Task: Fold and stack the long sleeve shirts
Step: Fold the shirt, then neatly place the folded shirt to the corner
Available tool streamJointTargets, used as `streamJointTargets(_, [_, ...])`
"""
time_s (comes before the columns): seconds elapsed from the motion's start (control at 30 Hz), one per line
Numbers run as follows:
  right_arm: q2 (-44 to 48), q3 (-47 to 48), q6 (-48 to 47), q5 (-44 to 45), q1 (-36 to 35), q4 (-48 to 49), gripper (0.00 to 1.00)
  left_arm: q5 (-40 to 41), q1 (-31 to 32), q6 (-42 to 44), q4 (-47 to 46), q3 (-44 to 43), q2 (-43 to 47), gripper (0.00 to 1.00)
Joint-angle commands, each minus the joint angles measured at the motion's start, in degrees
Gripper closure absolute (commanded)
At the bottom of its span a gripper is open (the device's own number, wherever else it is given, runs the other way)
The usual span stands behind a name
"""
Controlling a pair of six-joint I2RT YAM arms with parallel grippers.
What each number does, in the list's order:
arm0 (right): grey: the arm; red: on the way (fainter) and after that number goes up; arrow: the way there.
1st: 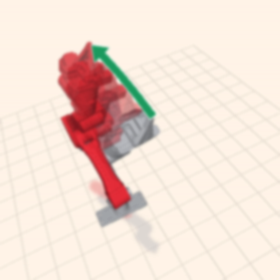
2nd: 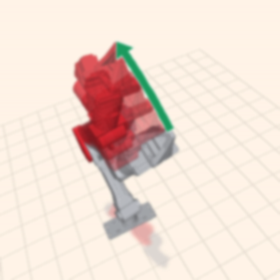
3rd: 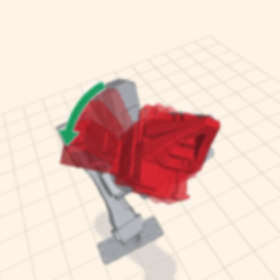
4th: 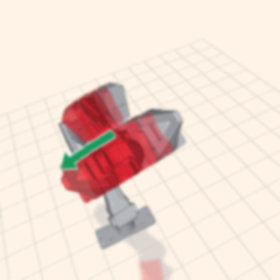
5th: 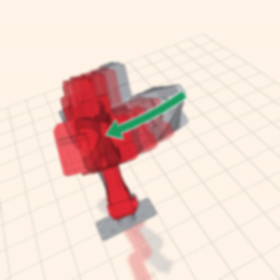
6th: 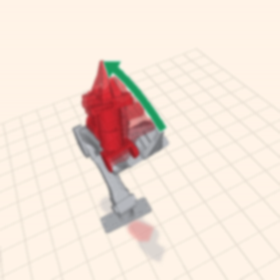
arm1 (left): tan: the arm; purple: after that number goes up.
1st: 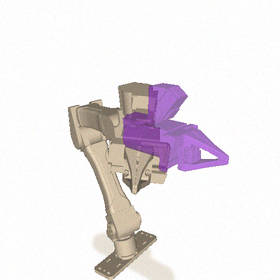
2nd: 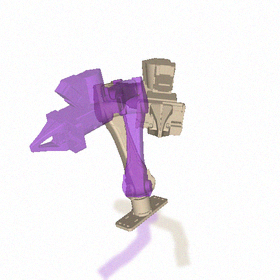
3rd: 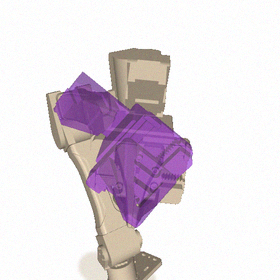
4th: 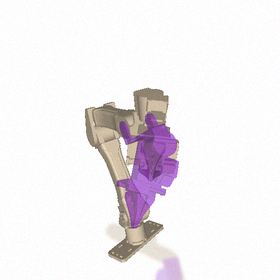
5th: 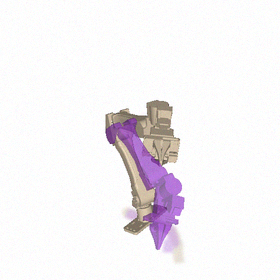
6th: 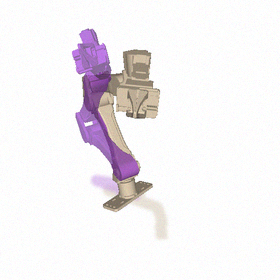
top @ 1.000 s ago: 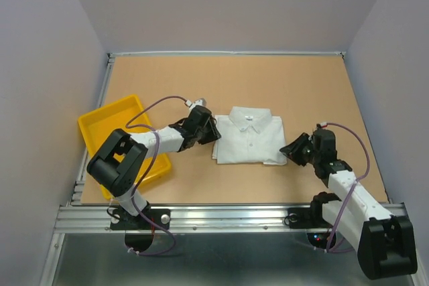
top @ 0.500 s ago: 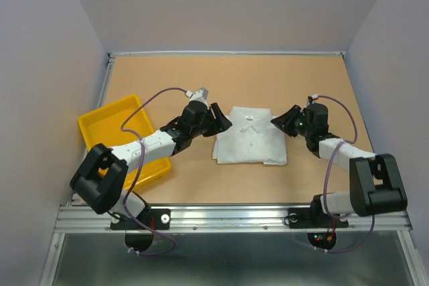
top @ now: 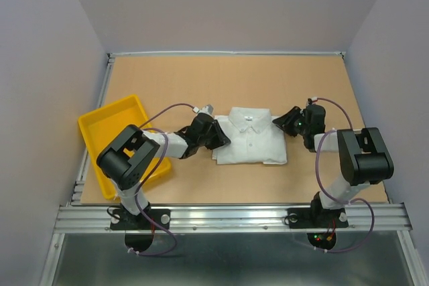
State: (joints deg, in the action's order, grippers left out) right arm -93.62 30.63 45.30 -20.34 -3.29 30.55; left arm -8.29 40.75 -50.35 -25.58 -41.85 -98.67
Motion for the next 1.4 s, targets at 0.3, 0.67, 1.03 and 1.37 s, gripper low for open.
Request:
streamJointTargets(0.3, [17.32,6.02,-12.77,4.08,2.23,-21.02,0.26,15.32,0.03,4.29,17.3,0.8,16.12,0.29])
streamJointTargets(0.67, [37.27,4.26,-17.0,1.0,2.23,-41.17,0.09,22.18,5.39,4.03,27.16,1.85,17.2,0.17])
streamJointTargets(1.03, [48.27,3.73,-16.03,-0.84,2.23,-48.21,0.05,21.3,6.97,4.12,28.92,-2.01,8.15,0.47])
streamJointTargets(1.37, [49.94,4.43,-16.38,-0.84,2.23,-48.91,0.05,24.11,5.48,9.03,35.42,-10.08,2.88,0.86])
